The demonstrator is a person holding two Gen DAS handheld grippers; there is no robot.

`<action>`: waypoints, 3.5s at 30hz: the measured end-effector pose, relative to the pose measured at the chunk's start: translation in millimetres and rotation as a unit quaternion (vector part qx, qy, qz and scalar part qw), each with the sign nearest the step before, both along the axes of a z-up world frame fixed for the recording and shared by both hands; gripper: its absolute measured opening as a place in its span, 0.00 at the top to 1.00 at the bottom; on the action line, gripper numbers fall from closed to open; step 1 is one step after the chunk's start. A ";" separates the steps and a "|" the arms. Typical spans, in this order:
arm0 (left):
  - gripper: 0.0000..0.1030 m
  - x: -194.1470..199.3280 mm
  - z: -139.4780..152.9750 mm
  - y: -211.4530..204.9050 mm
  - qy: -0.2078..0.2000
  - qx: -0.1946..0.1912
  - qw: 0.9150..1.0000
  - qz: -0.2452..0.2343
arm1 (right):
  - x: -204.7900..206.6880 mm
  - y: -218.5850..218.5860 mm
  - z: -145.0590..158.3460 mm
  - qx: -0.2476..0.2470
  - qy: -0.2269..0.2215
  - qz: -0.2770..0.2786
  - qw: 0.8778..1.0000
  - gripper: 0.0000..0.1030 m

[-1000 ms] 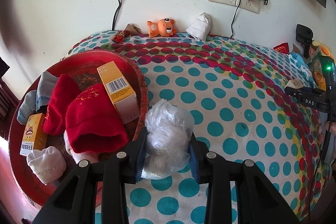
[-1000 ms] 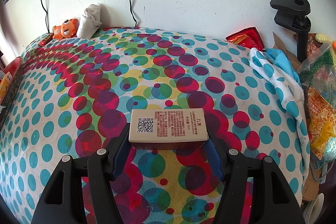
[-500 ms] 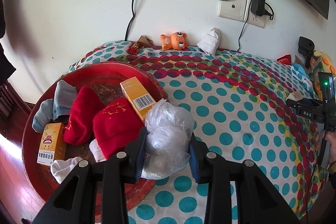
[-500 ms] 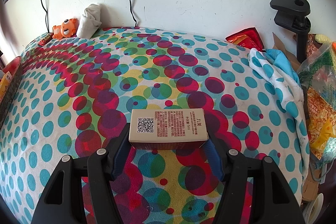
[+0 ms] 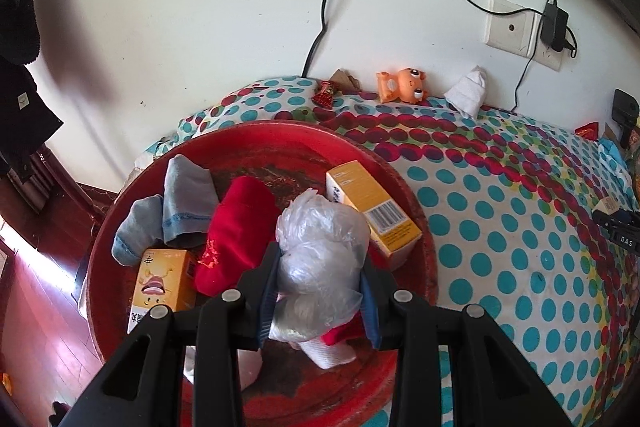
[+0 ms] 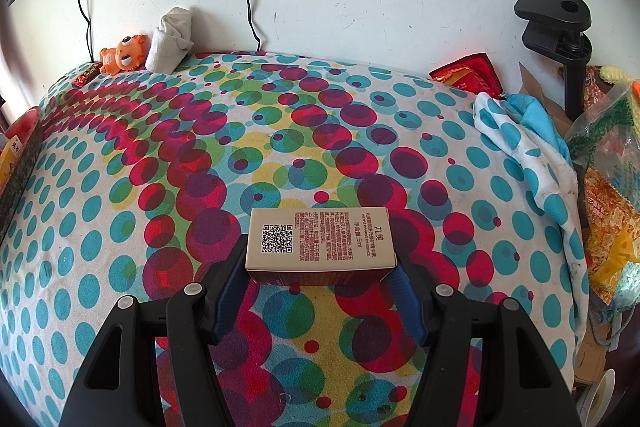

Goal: Organize objects
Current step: 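Lower the plastic bag into the tray and open the left gripper, then carry the beige box with the right gripper into the tray and release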

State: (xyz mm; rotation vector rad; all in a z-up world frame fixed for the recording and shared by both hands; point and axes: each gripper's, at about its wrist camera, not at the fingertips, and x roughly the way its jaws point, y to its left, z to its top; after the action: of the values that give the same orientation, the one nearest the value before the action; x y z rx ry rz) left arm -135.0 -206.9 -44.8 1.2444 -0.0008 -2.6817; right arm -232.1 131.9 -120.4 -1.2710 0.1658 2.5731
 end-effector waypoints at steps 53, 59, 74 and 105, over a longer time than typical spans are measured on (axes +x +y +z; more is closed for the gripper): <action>0.41 45.3 -14.4 -74.9 -0.010 -0.012 0.996 0.092 | -1.1 -9.2 0.3 0.027 -0.003 -0.002 1.000 0.42; 0.41 69.6 -22.0 -67.4 0.004 -0.026 0.994 0.102 | 6.8 2.1 3.9 0.040 -0.007 -0.012 0.999 0.42; 0.36 101.2 -19.5 -73.4 0.015 0.006 0.992 0.128 | 15.6 -85.7 65.0 0.009 0.033 0.187 0.982 0.42; 0.36 113.8 -21.7 -110.2 0.023 0.030 0.983 0.182 | -72.3 -268.9 52.8 -0.022 -0.011 0.265 0.964 0.31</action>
State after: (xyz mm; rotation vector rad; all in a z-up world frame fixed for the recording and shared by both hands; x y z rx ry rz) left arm -21.2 -317.2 -66.5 1.0770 0.2867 -2.4049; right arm -304.4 -136.9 -67.6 -1.5296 -0.1439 3.0032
